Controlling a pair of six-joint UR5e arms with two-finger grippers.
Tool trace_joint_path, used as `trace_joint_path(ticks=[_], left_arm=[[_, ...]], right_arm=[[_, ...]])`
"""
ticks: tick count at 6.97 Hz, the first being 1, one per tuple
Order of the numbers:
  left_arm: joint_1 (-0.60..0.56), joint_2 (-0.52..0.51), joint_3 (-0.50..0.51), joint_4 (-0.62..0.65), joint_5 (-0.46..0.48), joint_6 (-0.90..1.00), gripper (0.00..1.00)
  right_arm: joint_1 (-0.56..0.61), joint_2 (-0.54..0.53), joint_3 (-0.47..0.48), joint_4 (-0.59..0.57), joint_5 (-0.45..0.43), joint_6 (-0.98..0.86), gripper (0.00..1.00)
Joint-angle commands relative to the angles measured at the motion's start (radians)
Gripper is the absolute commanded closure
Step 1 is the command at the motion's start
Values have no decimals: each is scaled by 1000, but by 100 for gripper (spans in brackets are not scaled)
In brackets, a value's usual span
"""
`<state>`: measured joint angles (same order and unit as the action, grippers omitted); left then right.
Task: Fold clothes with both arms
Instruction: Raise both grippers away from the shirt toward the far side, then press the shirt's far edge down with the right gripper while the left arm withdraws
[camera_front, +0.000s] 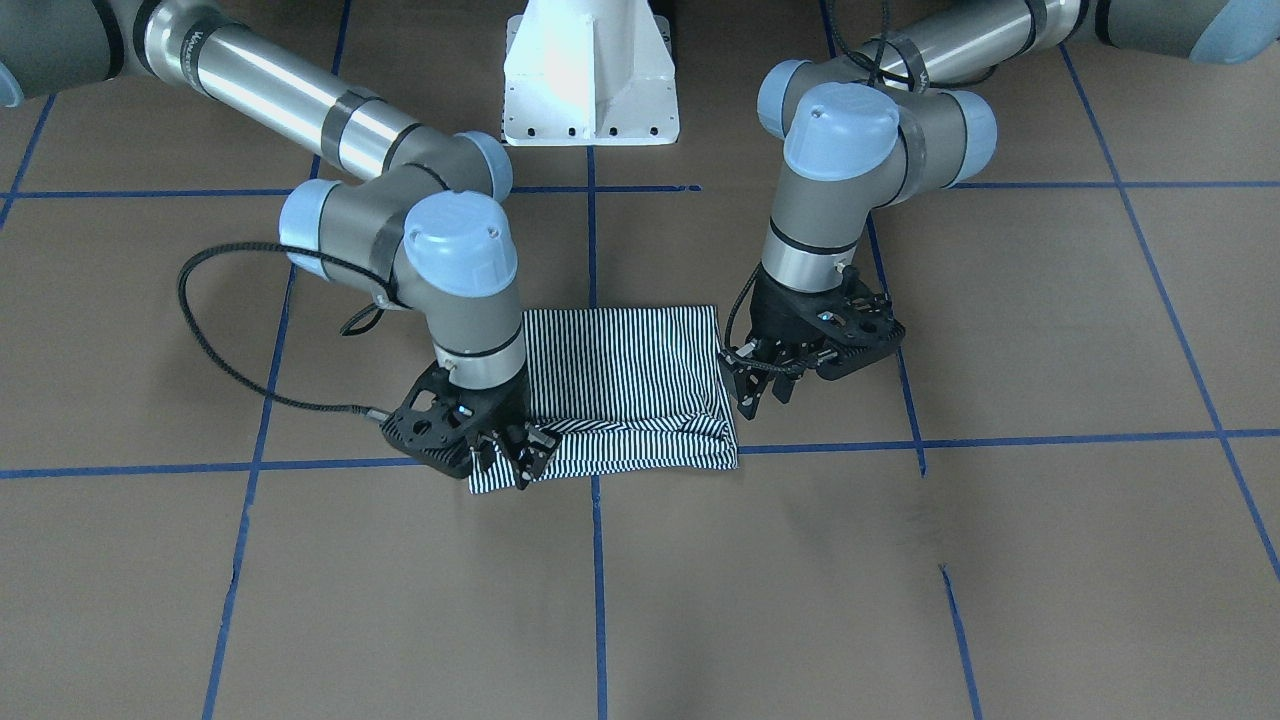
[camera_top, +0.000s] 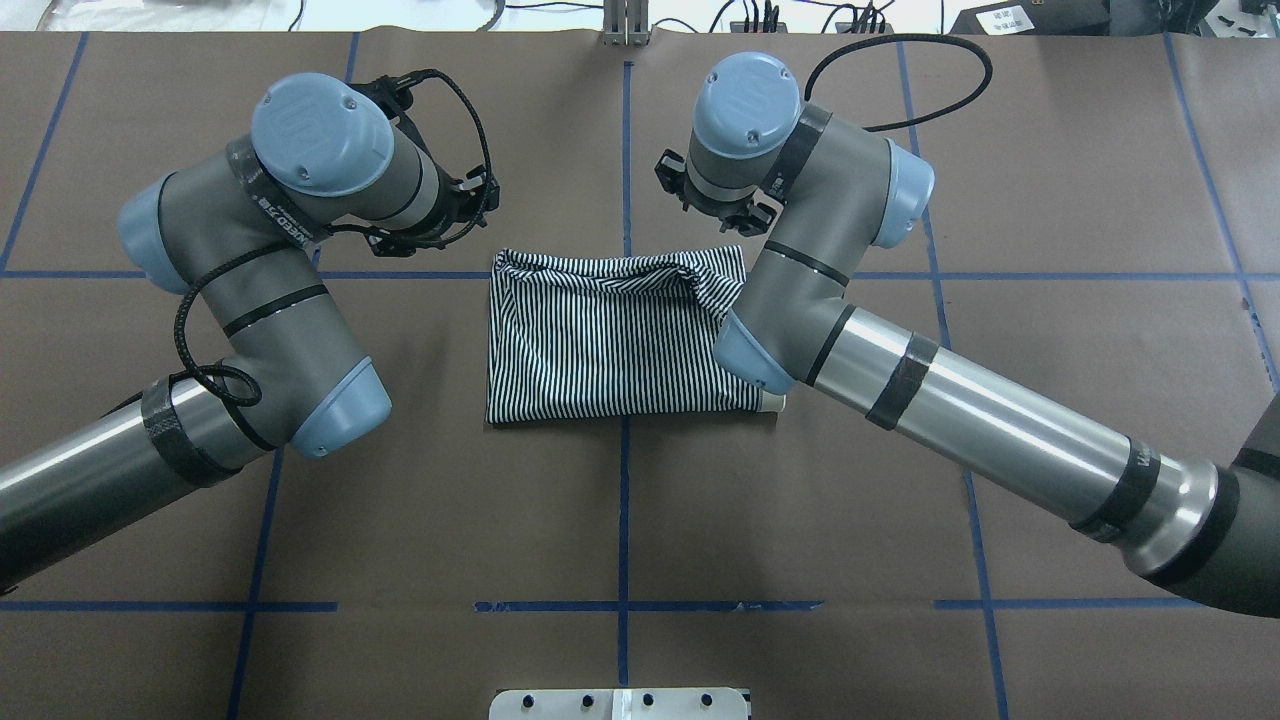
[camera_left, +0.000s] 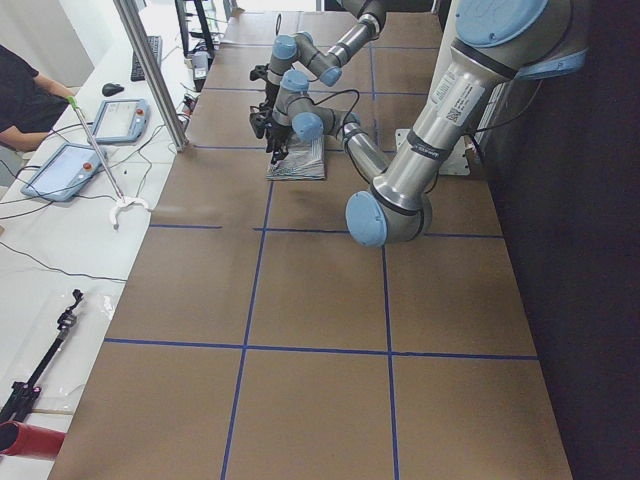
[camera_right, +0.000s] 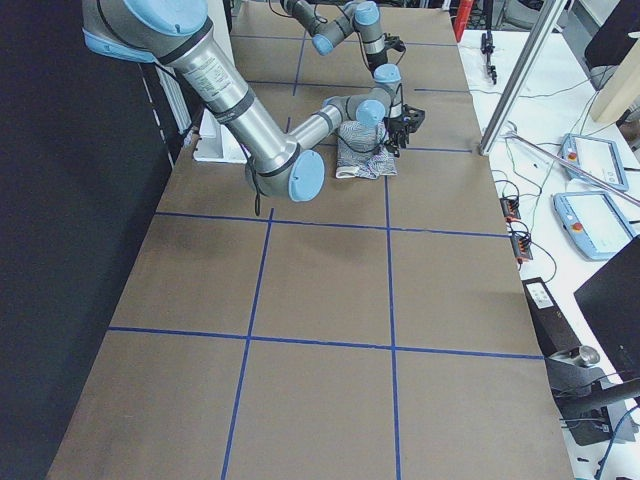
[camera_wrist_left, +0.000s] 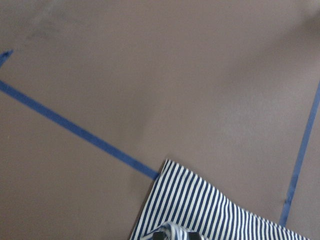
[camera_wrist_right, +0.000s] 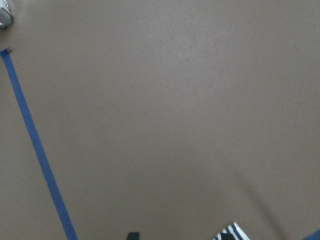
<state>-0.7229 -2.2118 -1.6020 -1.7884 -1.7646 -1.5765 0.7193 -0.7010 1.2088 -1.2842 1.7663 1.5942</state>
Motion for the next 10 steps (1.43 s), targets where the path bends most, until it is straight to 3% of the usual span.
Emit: trace_joint_path(ticks=[1,3,5,6,8,10], left_arm=[[-7,4,2,-8,-24,15,0],[-18,9,-15,3,-76,85,0],[-87,68,-67,9,-113,197,0],[-134,79,-73,9,-128,263,0],[-187,148,-108,9,-128,351,0],[-199,165,-124,12,-128,359,0]], right_arm=[[60,12,-49,39,69,-83,0],[57,12,-2,5,123,-122,0],[8,20,166,-274,121,-276,0],[-45,31,205,-355,104,-295,0],[-162,67,140,-353,-58,-338,0],[-163,115,2,-290,-62,-402,0]])
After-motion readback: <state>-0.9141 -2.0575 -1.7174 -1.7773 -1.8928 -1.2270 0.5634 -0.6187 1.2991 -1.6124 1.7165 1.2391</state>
